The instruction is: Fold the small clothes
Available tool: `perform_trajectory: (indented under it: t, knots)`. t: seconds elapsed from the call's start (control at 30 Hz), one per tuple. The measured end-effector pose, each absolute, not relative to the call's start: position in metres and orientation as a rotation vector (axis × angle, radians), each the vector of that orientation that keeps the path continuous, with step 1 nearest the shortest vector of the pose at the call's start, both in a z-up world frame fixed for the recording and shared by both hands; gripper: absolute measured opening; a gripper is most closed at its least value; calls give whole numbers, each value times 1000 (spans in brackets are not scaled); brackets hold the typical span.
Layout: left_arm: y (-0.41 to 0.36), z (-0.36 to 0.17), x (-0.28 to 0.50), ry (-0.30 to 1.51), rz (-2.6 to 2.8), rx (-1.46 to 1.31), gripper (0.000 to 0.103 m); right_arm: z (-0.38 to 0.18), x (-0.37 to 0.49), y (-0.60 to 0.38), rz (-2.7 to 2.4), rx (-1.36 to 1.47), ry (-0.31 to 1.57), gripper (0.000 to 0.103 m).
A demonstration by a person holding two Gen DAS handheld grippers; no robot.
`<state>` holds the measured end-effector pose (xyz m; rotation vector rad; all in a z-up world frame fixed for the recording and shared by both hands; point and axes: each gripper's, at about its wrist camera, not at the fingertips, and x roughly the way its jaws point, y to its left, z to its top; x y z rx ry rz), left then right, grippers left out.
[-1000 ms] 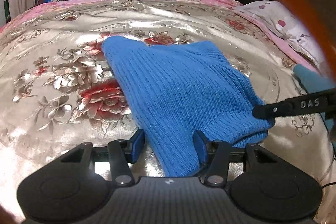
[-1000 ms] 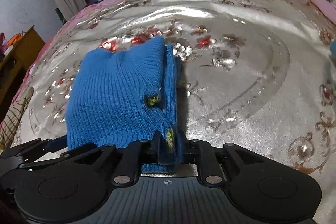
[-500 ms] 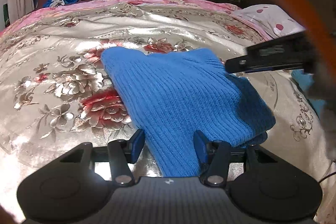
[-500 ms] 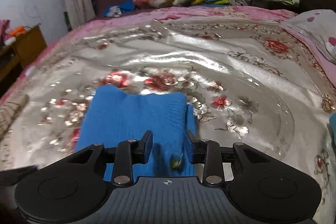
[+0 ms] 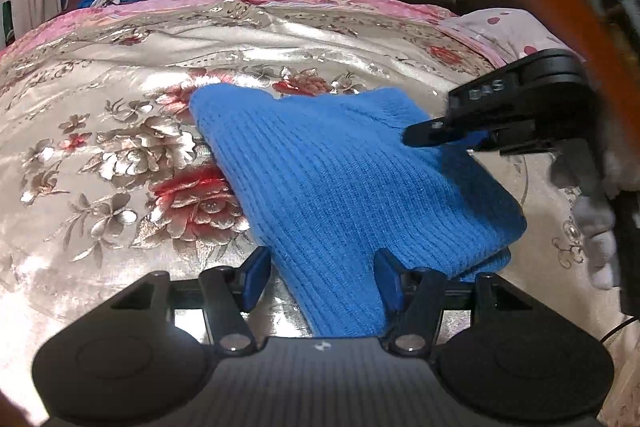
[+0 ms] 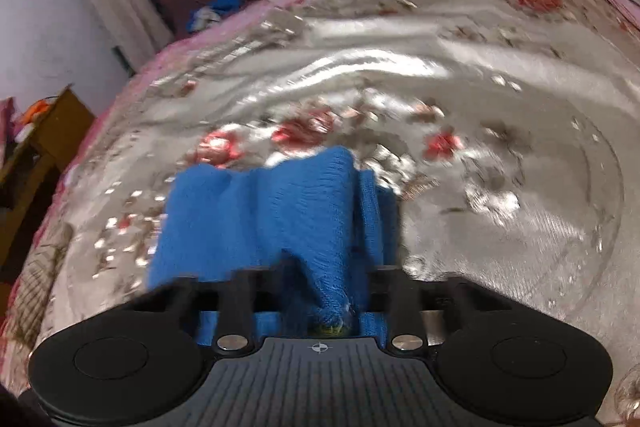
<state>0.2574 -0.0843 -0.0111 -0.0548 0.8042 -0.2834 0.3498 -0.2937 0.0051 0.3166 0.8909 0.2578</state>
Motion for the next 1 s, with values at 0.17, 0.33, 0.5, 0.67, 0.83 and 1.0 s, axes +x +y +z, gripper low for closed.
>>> perform_trajectory:
  t: [0.17, 0.33, 0.5, 0.67, 0.83, 1.0]
  knots:
    - [-81, -2, 253, 754, -296, -89, 62, 28, 328, -319, 271, 369, 781, 10]
    - [-89, -18, 264, 826, -293, -81, 65, -11, 335, -323, 158, 334, 889, 13]
    - [-81, -16, 263, 834, -301, -110, 65, -5, 330, -314, 132, 299, 856, 21]
    - [-71, -6, 267, 804, -306, -140, 65, 15, 313, -320, 210, 364, 808, 73]
    - [-66, -4, 276, 784, -308, -200, 67, -3, 321, -308, 192, 275, 889, 74]
    - [-72, -26, 299, 853, -323, -232, 70, -27, 323, -314, 204, 379, 925, 75]
